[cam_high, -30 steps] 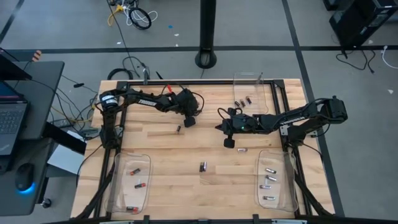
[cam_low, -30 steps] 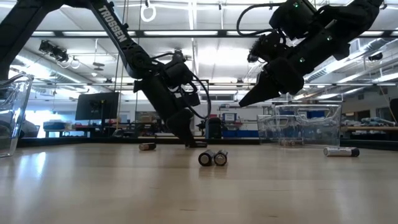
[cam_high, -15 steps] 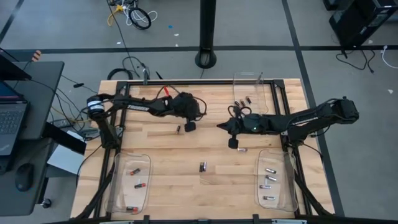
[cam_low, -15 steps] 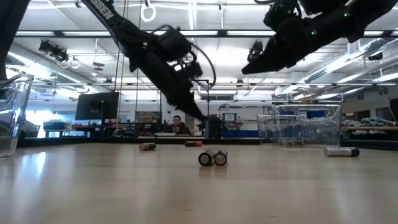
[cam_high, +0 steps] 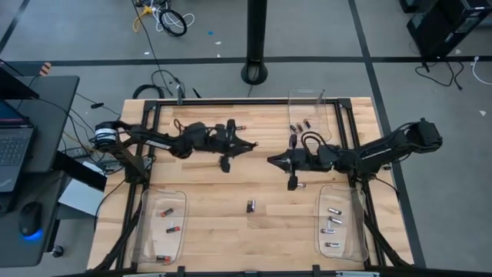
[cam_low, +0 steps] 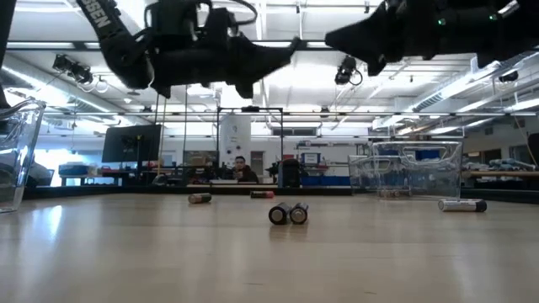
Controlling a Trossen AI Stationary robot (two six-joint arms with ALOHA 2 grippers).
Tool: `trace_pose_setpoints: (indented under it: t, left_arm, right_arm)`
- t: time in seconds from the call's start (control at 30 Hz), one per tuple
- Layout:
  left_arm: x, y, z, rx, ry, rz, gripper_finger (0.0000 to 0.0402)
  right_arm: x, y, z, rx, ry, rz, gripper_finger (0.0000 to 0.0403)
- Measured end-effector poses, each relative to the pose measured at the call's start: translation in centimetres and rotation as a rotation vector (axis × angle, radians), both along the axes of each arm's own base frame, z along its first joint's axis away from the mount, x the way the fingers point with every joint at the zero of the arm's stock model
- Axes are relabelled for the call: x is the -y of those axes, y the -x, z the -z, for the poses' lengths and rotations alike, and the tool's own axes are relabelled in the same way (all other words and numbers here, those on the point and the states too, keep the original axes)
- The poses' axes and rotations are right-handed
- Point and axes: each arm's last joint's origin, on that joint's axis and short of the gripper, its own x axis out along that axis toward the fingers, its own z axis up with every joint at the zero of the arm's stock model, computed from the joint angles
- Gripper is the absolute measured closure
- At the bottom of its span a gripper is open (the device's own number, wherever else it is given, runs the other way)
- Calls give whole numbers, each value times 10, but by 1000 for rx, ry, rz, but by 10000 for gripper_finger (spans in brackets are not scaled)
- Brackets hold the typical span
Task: Sort batteries
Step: Put the brown battery into the top transparent bin
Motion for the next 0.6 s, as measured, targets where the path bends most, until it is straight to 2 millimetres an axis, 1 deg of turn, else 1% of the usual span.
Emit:
trace_pose_setpoints:
  t: [0.17, 0.33, 0.4, 0.6]
  left_arm:
    - [12, 4, -1, 63, 0, 37, 354]
    - [24, 3, -8, 148, -51, 60, 354]
    - [26, 4, -11, 175, -59, 64, 354]
    - [27, 4, -11, 181, -63, 59, 354]
  right_arm:
    - [-1, -11, -18, 73, -8, 0, 339]
    - [-2, -23, -31, 117, -2, -4, 308]
    - [-2, -27, -34, 120, 0, -5, 293]
    - [-3, -31, -42, 153, -17, -9, 247]
